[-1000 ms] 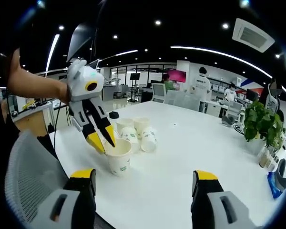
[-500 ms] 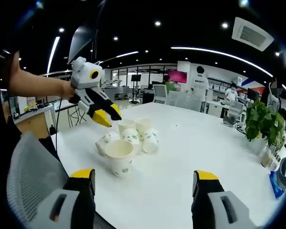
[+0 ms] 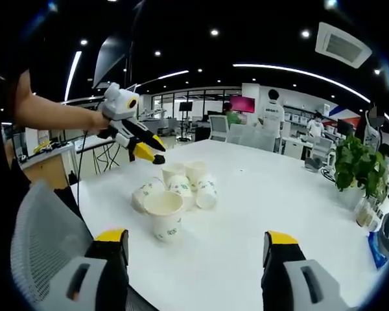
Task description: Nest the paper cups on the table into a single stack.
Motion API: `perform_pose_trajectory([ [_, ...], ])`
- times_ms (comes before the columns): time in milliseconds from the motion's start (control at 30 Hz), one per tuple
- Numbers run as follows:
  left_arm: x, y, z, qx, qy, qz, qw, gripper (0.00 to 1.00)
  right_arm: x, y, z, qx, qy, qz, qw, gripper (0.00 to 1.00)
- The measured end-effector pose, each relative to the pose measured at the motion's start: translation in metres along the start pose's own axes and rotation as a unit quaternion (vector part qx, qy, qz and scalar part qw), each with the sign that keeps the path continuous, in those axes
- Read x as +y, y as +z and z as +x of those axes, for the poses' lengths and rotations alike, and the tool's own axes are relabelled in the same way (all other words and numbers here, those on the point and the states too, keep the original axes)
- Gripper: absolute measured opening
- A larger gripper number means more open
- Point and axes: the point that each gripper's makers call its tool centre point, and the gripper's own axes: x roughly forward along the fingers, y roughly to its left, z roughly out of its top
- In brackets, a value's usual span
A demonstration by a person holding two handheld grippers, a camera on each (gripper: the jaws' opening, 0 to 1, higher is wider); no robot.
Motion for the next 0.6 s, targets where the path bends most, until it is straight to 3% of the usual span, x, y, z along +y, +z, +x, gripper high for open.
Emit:
perform_pose_trajectory([
  [600, 0.027, -0.028, 0.017, 0.065, -0.001, 0.024, 0.9976, 0.31, 0.006, 0.0, 0.001, 0.001, 0.017, 0.001, 0.9999, 0.91],
])
